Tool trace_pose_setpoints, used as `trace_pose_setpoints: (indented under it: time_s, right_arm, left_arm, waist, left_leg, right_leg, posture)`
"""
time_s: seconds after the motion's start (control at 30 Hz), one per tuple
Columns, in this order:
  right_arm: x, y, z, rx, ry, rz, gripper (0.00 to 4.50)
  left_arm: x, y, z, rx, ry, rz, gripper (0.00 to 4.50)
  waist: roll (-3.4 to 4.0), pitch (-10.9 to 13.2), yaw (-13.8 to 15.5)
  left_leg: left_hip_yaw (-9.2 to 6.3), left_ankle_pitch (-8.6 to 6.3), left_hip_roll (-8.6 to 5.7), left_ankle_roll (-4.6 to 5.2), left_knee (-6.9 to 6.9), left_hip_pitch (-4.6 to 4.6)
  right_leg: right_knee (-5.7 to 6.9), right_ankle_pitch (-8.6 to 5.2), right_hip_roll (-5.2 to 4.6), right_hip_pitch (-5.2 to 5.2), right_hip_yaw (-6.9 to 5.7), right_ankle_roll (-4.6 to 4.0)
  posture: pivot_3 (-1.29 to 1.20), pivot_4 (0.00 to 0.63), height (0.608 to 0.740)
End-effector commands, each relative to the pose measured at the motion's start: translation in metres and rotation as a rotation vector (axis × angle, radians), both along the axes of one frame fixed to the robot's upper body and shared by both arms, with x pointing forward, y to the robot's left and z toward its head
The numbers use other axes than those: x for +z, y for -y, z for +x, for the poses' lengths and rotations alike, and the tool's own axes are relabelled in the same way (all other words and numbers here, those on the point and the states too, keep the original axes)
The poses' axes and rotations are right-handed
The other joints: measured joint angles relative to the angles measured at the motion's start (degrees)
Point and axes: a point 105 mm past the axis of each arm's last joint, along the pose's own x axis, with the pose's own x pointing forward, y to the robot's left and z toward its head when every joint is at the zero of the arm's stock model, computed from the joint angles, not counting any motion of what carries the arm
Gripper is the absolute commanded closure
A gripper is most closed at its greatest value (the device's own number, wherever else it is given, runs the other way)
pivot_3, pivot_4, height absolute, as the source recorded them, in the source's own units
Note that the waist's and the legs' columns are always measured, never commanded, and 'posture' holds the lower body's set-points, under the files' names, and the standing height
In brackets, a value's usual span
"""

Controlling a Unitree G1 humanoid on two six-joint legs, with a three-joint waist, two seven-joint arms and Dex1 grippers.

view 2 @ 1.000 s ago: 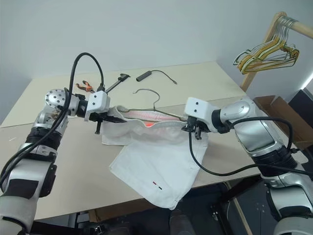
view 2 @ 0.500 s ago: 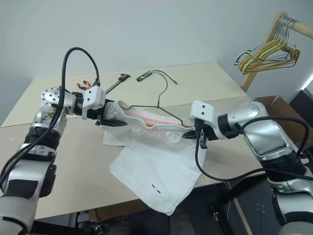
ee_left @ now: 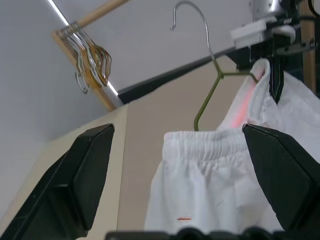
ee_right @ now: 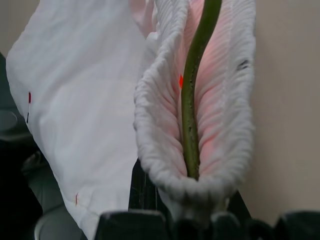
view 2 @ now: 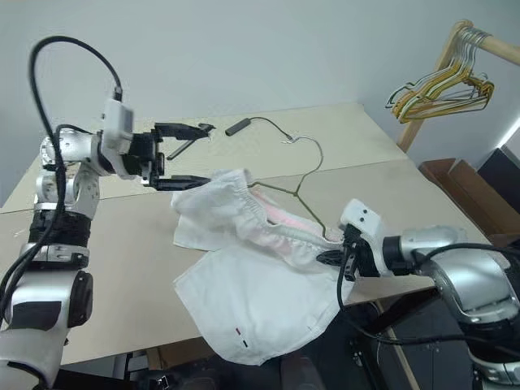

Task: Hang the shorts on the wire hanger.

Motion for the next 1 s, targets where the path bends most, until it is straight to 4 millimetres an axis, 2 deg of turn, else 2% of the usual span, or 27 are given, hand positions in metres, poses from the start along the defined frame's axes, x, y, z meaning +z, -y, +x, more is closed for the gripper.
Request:
trace_pose_setpoints:
  time_s: [0.03, 0.23, 0.43, 0.57, 0.7, 1.0]
  right_arm:
    - [0.015, 0.009, -0.001, -0.132, 0.054, 0.05, 4.5]
    - [0.018, 0.039, 0.0, -0.43, 0.08, 0.076, 4.5]
    - [0.026, 0.078, 0.014, -0.771, 0.103, 0.077, 4.5]
    - [0.031, 0.099, 0.016, -0.932, 0.1, 0.076, 4.5]
    - [0.036, 0.137, 0.018, -1.131, 0.109, 0.03, 4.5]
    - [0.067, 0.179, 0.02, -1.362, 0.187, -0.017, 4.5]
  left_arm:
    - [0.016, 0.006, -0.003, 0.076, 0.003, -0.119, 0.03]
    - [0.026, 0.032, -0.02, 0.173, -0.145, -0.378, 0.03]
    - [0.044, 0.05, -0.032, 0.26, -0.196, -0.607, 0.03]
    - [0.052, 0.065, -0.04, 0.256, -0.201, -0.62, 0.03]
    - [0.06, 0.074, -0.049, 0.187, -0.222, -0.641, 0.03]
    - [0.062, 0.085, -0.065, 0.063, -0.306, -0.616, 0.03]
  waist:
    - [0.0, 0.0, 0.1]
    - [0.0, 0.0, 0.5]
    - [0.02, 0.0, 0.2]
    - [0.04, 0.0, -0.1]
    - [0.12, -0.1, -0.4]
    - [0.29, -0.2, -1.3]
  left_leg:
    - [-0.01, 0.0, 0.0, 0.0, 0.0, 0.02]
    - [-0.02, -0.01, -0.01, 0.01, 0.0, -0.02]
    - [0.03, -0.01, -0.03, 0.0, -0.01, 0.08]
    - [0.06, -0.01, -0.03, 0.01, -0.24, 0.45]
    - [0.12, -0.03, -0.04, 0.02, -0.31, 0.51]
    - [0.16, -0.04, -0.04, 0.04, -0.31, 0.51]
  right_leg:
    - [-0.01, 0.0, 0.0, 0.03, -0.01, 0.0]
    - [-0.05, 0.0, -0.02, 0.06, 0.02, 0.02]
    - [0.0, 0.01, -0.01, 0.1, 0.1, -0.01]
    - [-0.19, -0.01, 0.05, 0.52, 0.12, -0.01]
    - [-0.65, -0.02, 0.03, 1.02, 0.11, 0.03]
    - [-0.66, -0.17, 0.05, 1.05, 0.15, 0.28]
  posture:
    - [-0.15, 0.055, 0.74]
    - [-0.16, 0.046, 0.74]
    - [-0.17, 0.043, 0.74]
    - [-0.17, 0.033, 0.74]
    - [-0.18, 0.028, 0.74]
    - [-0.19, 0.036, 0.74]
